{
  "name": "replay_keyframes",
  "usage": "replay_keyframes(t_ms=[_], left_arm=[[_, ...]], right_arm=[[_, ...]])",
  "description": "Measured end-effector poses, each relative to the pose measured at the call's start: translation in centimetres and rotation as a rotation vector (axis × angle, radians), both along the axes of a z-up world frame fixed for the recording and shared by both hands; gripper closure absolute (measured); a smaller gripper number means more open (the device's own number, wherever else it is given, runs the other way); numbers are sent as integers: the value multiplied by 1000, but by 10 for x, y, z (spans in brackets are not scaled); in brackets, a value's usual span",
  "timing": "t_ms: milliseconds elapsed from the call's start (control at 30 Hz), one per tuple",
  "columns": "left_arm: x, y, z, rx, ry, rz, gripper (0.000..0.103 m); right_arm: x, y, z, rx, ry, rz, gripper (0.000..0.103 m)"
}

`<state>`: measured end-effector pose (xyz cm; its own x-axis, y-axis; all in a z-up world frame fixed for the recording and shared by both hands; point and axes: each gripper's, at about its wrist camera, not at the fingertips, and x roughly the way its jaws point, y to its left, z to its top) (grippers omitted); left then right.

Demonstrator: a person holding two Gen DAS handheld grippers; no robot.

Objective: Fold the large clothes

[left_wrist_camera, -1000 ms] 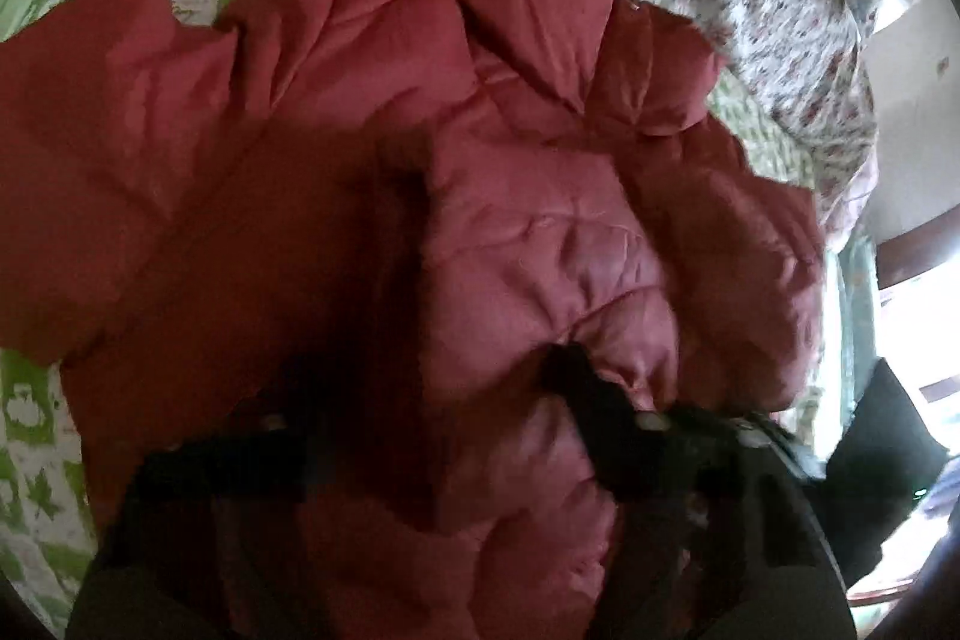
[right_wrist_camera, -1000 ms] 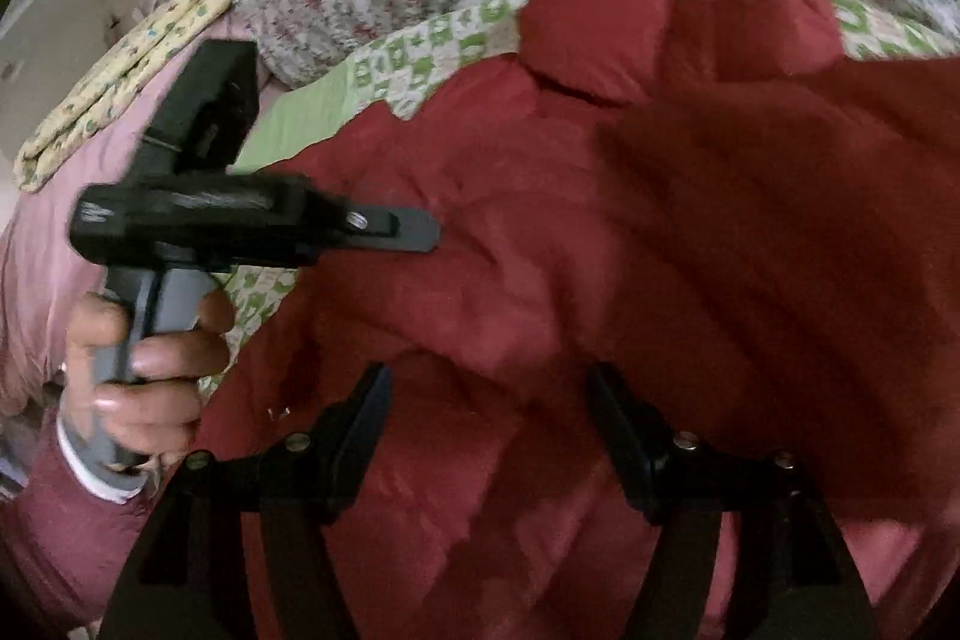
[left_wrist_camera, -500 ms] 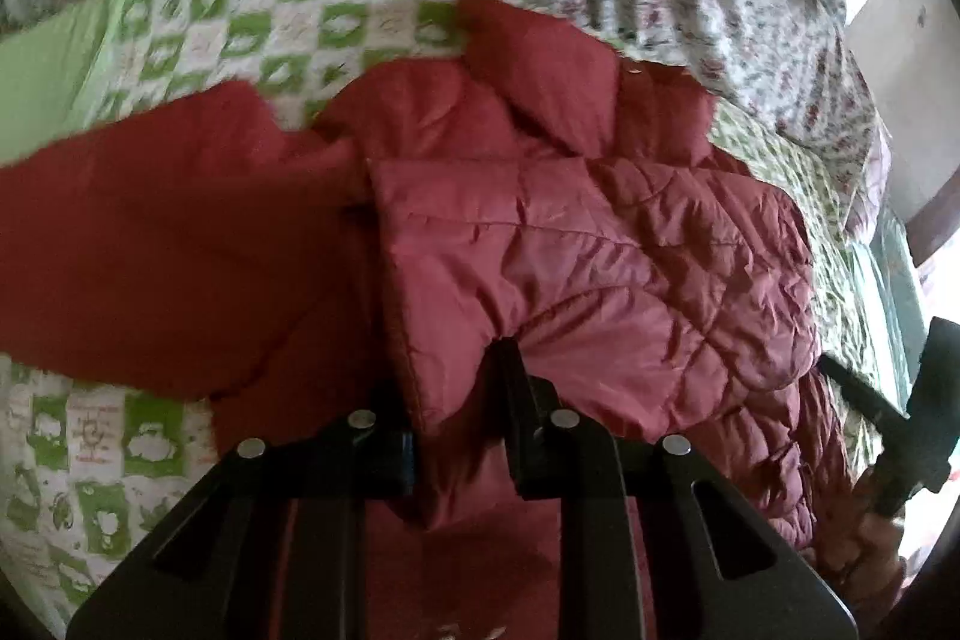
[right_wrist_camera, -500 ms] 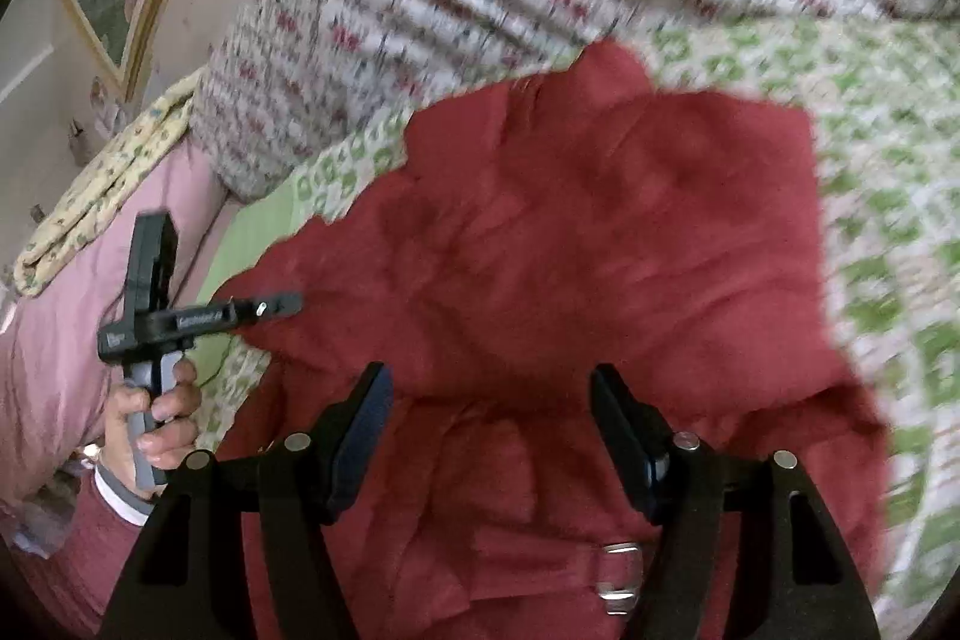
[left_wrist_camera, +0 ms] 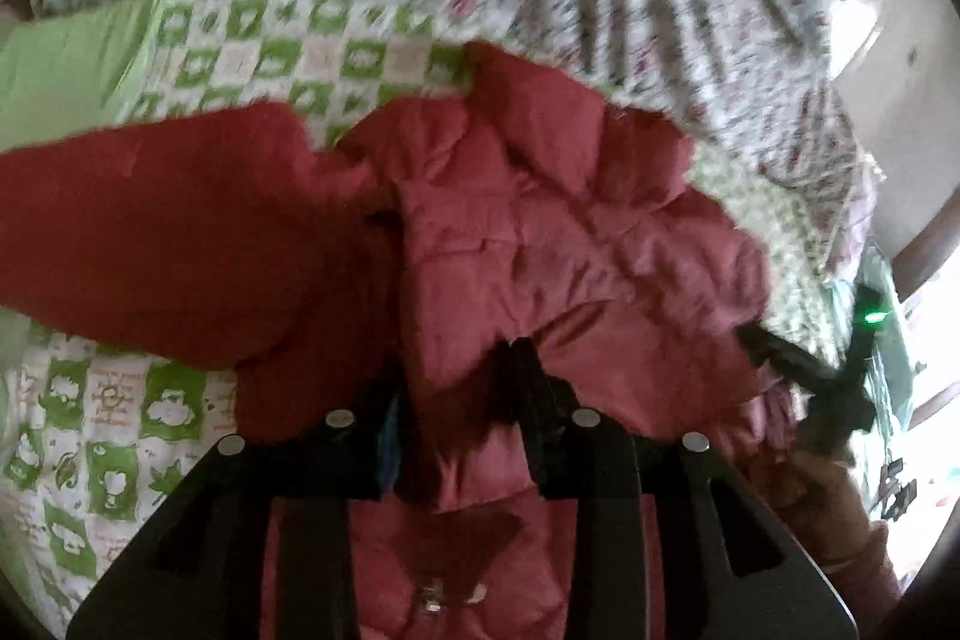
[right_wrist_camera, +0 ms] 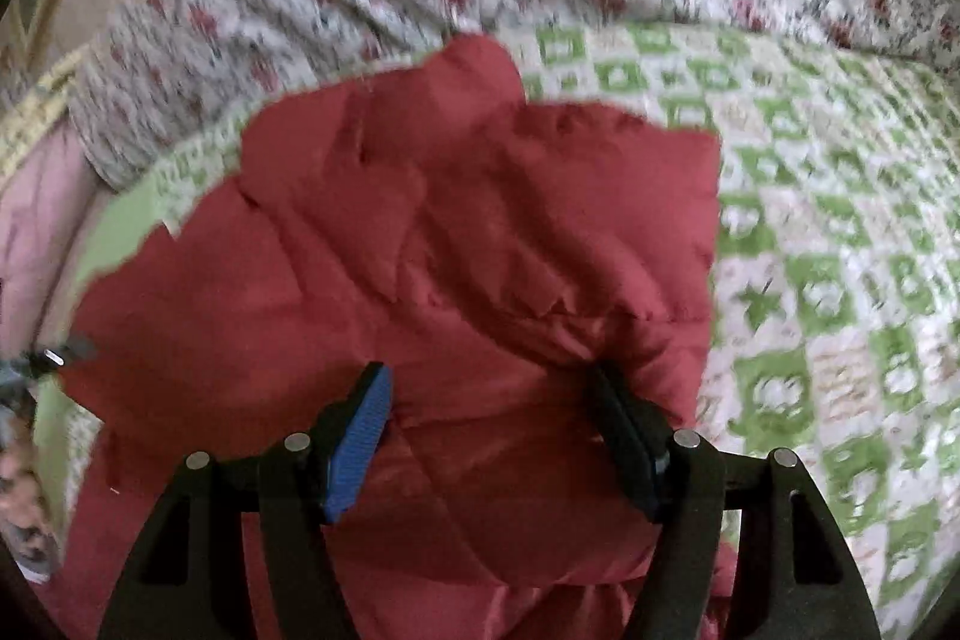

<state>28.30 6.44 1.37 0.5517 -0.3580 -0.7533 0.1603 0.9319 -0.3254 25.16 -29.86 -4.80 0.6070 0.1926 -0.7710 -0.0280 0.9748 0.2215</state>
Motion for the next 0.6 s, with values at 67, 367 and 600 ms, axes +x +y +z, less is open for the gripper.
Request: replay_keyframes(t_ms=[67,367,600], left_arm=[[-4,-15,10,24,-41,-21,73],[-15,23,42,14,-121,164,73],[-2,-25,5,17,-41,-29,73]], right_arm=[[-1,0,-2,-6,-7,-10,33],[1,0,-2,-2,-4,-5,32],[-1,9,4,-57,-10,-8,31]])
